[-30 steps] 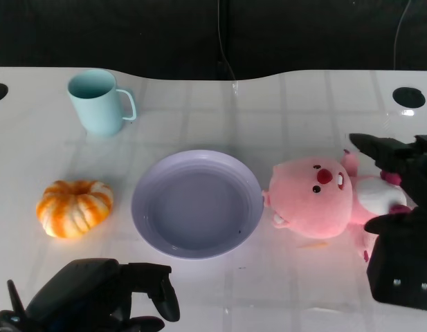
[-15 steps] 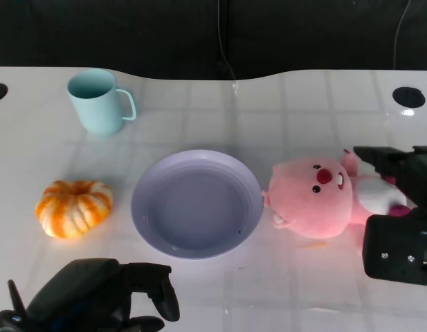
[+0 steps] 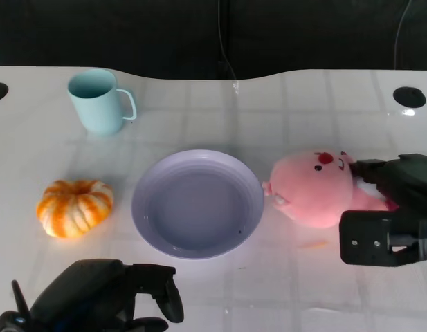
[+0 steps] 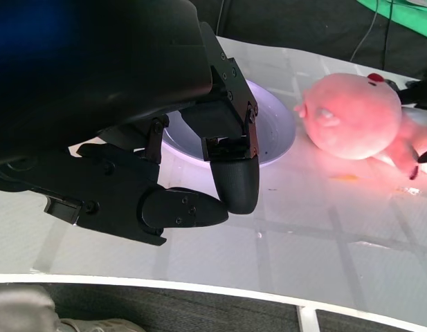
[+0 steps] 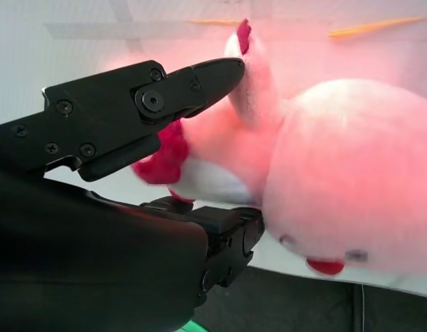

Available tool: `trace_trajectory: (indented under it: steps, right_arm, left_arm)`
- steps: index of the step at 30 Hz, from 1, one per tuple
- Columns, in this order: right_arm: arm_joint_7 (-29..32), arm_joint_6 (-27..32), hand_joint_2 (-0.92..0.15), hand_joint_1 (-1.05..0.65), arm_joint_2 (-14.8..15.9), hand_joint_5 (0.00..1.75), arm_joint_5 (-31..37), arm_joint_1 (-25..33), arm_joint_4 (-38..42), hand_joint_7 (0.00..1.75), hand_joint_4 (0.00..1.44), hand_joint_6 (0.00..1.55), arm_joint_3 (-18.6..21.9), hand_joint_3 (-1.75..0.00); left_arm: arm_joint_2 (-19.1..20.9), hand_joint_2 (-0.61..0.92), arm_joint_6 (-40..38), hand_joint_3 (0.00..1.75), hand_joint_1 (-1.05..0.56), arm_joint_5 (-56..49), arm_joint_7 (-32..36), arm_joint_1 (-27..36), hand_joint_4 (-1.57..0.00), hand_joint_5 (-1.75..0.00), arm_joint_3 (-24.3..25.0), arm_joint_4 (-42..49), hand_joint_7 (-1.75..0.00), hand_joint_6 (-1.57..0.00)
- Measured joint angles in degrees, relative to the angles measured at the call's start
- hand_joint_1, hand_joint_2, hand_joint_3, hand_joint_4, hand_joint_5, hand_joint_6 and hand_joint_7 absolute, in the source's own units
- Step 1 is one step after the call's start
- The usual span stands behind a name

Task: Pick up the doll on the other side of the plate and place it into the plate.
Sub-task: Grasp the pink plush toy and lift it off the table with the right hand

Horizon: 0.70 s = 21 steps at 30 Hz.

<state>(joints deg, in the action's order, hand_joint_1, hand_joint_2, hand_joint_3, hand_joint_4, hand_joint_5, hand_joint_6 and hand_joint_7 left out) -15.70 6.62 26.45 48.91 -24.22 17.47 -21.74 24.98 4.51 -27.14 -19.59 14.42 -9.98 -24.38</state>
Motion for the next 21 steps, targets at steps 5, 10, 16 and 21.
trace_trajectory:
  steps: [5,10,16,21]
  right_arm:
    - [3.89,-2.11,-0.92,-0.73,-1.31,0.13,0.42,-5.54,10.50,0.03,0.68,0.48,-3.62,-0.03]
    - [6.45,-2.55,-0.92,-0.65,-4.69,0.07,1.95,-12.82,23.13,0.04,0.72,0.56,-7.53,-0.04]
    - [11.62,-4.21,-0.92,-0.40,-8.91,0.17,0.44,-18.95,36.15,0.09,1.04,0.91,-8.87,-0.03]
    - [18.91,-9.13,-0.92,-0.30,-9.44,0.81,-0.15,-20.80,42.17,0.03,0.85,1.13,-10.44,-0.04]
  left_arm:
    - [-0.09,0.92,-0.03,0.35,-0.30,-0.27,0.00,0.09,-0.64,-1.61,-0.10,-0.46,-1.10,-0.70]
    - [-0.18,0.92,-0.04,0.35,-0.30,-0.24,0.00,0.28,-0.65,-1.61,-0.04,-1.00,-1.09,-0.70]
    - [-0.27,0.92,-0.28,0.35,-0.29,-0.21,0.00,0.53,-0.65,-1.61,-0.02,-1.38,-1.09,-0.71]
    - [-0.38,0.92,-1.01,0.36,-0.31,-0.94,-0.01,0.66,-0.64,-1.59,-0.31,-1.74,-1.09,-0.70]
